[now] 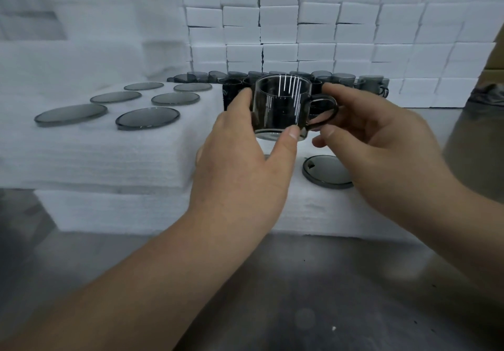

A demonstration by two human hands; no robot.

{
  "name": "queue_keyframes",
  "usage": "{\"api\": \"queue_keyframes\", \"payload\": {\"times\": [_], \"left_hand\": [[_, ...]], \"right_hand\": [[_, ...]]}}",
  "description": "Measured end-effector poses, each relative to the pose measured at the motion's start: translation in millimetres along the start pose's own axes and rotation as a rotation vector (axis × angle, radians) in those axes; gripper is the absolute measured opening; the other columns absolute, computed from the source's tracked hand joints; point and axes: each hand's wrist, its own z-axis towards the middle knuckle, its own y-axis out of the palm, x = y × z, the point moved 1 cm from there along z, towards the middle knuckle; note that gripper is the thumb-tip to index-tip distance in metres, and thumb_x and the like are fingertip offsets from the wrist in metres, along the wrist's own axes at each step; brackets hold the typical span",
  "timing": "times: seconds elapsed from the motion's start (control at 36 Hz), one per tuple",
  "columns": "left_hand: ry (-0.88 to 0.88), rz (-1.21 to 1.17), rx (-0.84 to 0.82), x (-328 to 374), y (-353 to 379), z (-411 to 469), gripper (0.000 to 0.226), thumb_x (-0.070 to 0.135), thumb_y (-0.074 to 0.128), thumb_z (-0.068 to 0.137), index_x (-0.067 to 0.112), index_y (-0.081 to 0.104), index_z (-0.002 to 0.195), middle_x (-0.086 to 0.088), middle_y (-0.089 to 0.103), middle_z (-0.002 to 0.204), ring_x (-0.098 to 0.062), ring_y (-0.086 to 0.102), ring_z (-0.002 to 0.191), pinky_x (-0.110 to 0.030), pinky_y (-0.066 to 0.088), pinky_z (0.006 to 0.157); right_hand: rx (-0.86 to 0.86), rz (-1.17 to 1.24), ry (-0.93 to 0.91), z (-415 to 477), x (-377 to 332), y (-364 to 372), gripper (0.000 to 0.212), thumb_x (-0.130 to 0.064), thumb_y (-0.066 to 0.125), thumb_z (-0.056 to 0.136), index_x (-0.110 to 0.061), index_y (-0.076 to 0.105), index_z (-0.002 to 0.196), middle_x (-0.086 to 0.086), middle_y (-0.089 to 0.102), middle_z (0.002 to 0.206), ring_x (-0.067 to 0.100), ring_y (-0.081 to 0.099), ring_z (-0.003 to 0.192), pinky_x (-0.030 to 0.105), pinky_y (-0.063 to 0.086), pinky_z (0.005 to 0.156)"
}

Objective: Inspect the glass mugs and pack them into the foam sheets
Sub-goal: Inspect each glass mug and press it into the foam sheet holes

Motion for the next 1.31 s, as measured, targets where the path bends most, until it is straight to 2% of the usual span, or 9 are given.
{"api": "queue_keyframes", "payload": {"times": [0.19,0.42,0.58,0.78,0.92,1.0,1.08,1.19,1.31], "left_hand": [[0.007,-0.067,-0.018,-2.2,0.3,-0.2,0.055,0.041,0.051,0.088,0.051,0.025,0.135,0.016,0.051,0.118,0.006,0.051,0.098,-0.018,0.04,0.078],[0.035,-0.185,0.014,-0.9,-1.0,0.1,0.055,0.04,0.047,0.091,0.042,0.026,0.142,0.016,0.052,0.12,0.023,0.047,0.089,0.008,0.029,0.072],[0.011,-0.336,-0.035,3.3,-0.7,0.0,0.055,0.04,0.045,0.089,0.037,0.03,0.142,0.021,0.053,0.118,0.026,0.046,0.09,0.008,0.03,0.07],[0.028,-0.284,-0.05,6.0,-2.5,-1.8,0.054,0.048,0.037,0.087,0.04,0.034,0.14,0.022,0.061,0.099,0.014,0.056,0.081,0.003,0.035,0.067],[-0.007,-0.277,-0.081,6.2,-4.5,-1.3,0.047,0.052,0.03,0.085,0.045,0.047,0.129,0.029,0.062,0.099,0.012,0.055,0.09,-0.002,0.04,0.074],[-0.004,-0.237,-0.1,9.0,-5.1,-1.1,0.025,0.05,0.031,0.083,0.05,0.053,0.094,0.029,0.061,0.09,0.012,0.055,0.082,-0.003,0.04,0.068],[-0.022,-0.215,-0.117,8.9,-4.4,-1.2,0.024,0.054,0.031,0.08,0.048,0.053,0.089,0.031,0.06,0.09,0.013,0.055,0.083,-0.007,0.041,0.067],[-0.04,-0.133,-0.119,8.0,-4.8,-1.1,0.03,0.061,0.027,0.078,0.048,0.054,0.08,0.034,0.058,0.091,0.015,0.05,0.089,-0.008,0.035,0.07],[-0.058,-0.055,-0.104,9.5,-6.1,-0.8,0.038,0.068,0.024,0.074,0.046,0.054,0.068,0.017,0.06,0.091,0.003,0.052,0.094,-0.019,0.039,0.08]], "right_hand": [[-0.004,0.074,-0.05,-0.5,1.7,-0.4,0.046,-0.015,0.055,0.081,-0.048,0.045,0.112,-0.019,0.068,0.084,0.002,0.066,0.078,0.007,0.046,0.067],[-0.037,0.109,0.039,1.6,6.0,-0.2,0.052,-0.031,0.057,0.073,-0.04,0.045,0.123,-0.024,0.068,0.091,0.005,0.066,0.086,0.02,0.053,0.072],[-0.09,0.136,0.074,2.7,6.4,0.7,0.066,-0.036,0.058,0.072,-0.029,0.043,0.136,-0.015,0.069,0.094,0.003,0.066,0.088,0.016,0.053,0.069],[-0.132,0.137,0.054,2.2,-0.8,2.1,0.057,-0.031,0.057,0.076,-0.035,0.045,0.132,-0.021,0.07,0.09,0.012,0.068,0.08,0.031,0.053,0.075],[-0.15,0.122,0.027,2.5,-0.9,2.7,0.035,-0.032,0.055,0.079,-0.06,0.052,0.099,-0.023,0.069,0.083,0.028,0.064,0.08,0.033,0.052,0.063],[-0.101,0.145,0.045,2.8,1.4,1.3,0.042,-0.036,0.058,0.076,-0.049,0.052,0.115,-0.018,0.069,0.079,0.02,0.065,0.079,0.024,0.052,0.063],[-0.064,0.136,0.051,2.9,3.2,0.5,0.056,-0.04,0.061,0.072,-0.037,0.051,0.127,-0.009,0.066,0.082,0.015,0.065,0.079,0.017,0.053,0.065],[-0.054,0.107,0.018,2.6,4.3,0.4,0.044,-0.043,0.061,0.07,-0.057,0.046,0.109,-0.021,0.061,0.077,-0.002,0.058,0.07,0.008,0.044,0.061],[-0.048,0.035,-0.015,3.5,5.5,-0.3,0.043,-0.051,0.062,0.067,-0.063,0.045,0.104,-0.027,0.054,0.076,-0.008,0.053,0.072,0.006,0.039,0.066]]}}
